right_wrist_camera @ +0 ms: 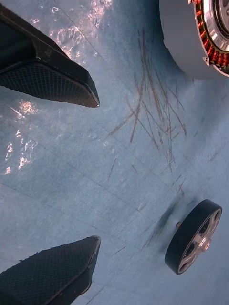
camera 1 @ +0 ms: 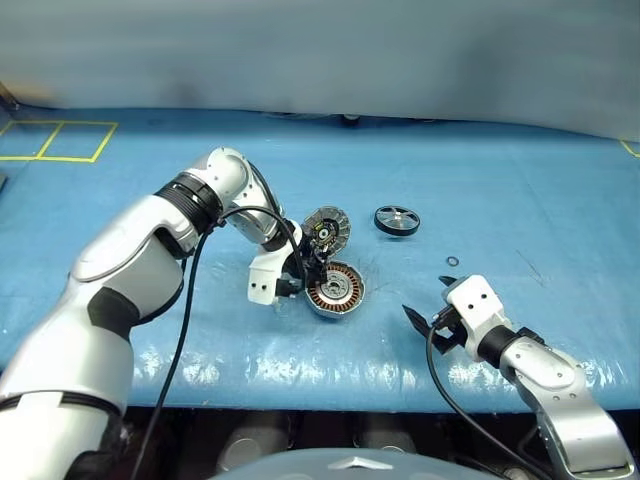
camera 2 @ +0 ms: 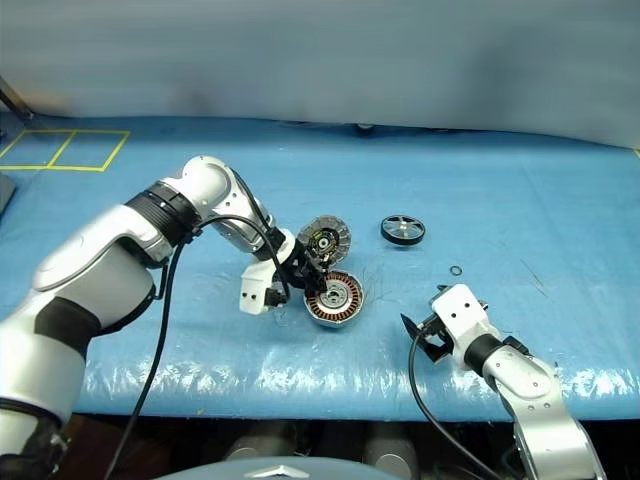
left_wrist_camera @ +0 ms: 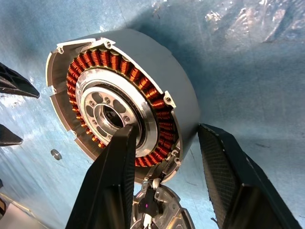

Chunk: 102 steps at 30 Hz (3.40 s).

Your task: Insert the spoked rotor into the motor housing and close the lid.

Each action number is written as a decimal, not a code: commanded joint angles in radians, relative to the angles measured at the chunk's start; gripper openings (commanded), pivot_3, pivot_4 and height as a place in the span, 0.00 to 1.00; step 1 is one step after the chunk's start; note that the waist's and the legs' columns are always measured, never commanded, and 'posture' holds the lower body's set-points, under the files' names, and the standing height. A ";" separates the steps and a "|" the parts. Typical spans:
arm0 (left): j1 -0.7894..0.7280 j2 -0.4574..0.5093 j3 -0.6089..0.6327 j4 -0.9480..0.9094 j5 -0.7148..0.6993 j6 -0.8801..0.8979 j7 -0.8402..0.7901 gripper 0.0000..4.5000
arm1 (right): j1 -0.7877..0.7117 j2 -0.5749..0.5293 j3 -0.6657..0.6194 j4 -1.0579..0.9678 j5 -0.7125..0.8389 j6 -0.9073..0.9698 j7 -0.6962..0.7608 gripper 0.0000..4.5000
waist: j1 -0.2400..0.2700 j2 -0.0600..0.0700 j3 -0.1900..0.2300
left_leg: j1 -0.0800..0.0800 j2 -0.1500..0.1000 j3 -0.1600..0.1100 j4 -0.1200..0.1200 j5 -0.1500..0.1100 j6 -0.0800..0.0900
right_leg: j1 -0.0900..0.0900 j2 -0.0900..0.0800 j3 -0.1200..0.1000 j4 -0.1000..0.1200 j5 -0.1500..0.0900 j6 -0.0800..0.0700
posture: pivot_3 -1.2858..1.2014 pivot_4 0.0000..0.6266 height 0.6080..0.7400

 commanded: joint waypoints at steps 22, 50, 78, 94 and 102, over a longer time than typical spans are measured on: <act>-0.143 0.040 -0.105 0.068 0.094 -0.009 0.433 0.99 | -0.060 0.021 0.015 -0.001 -0.009 -0.038 -0.014 1.00 | -0.004 -0.001 0.000 | 0.001 0.000 0.001 0.001 0.000 0.000 | 0.000 0.000 -0.001 0.002 0.000 0.000 | 0.52 0.24 1.00; 0.193 0.103 1.480 1.273 -0.570 0.040 -0.995 0.99 | -0.144 0.120 -0.007 0.073 -0.018 -0.002 -0.143 1.00 | -0.043 0.000 -0.004 | 0.004 -0.001 0.001 0.012 -0.003 0.007 | 0.000 0.001 -0.003 0.011 0.000 0.001 | 0.52 0.24 1.00; 0.522 -0.016 1.860 1.273 -0.736 0.337 -1.315 0.99 | -0.247 0.211 -0.127 0.466 0.049 -0.160 -0.195 1.00 | -0.044 0.011 -0.011 | 0.010 0.000 0.002 0.002 -0.001 0.001 | -0.002 0.001 0.001 0.013 0.000 -0.004 | 0.52 0.24 1.00; 0.489 -0.009 1.850 1.273 -0.760 0.305 -1.299 0.99 | -0.244 0.216 -0.099 0.451 0.049 -0.186 -0.184 1.00 | -0.044 0.011 -0.011 | 0.011 0.001 0.002 -0.002 -0.002 -0.001 | -0.002 0.001 0.001 0.013 -0.001 -0.005 | 0.52 0.24 1.00; 0.484 0.027 1.855 1.273 -0.750 0.353 -1.404 0.99 | -0.216 0.184 -0.062 0.375 0.056 -0.185 -0.119 1.00 | -0.045 0.011 -0.011 | 0.011 0.001 0.002 -0.002 -0.002 -0.001 | -0.002 0.001 0.001 0.013 -0.001 -0.005 | 0.52 0.24 1.00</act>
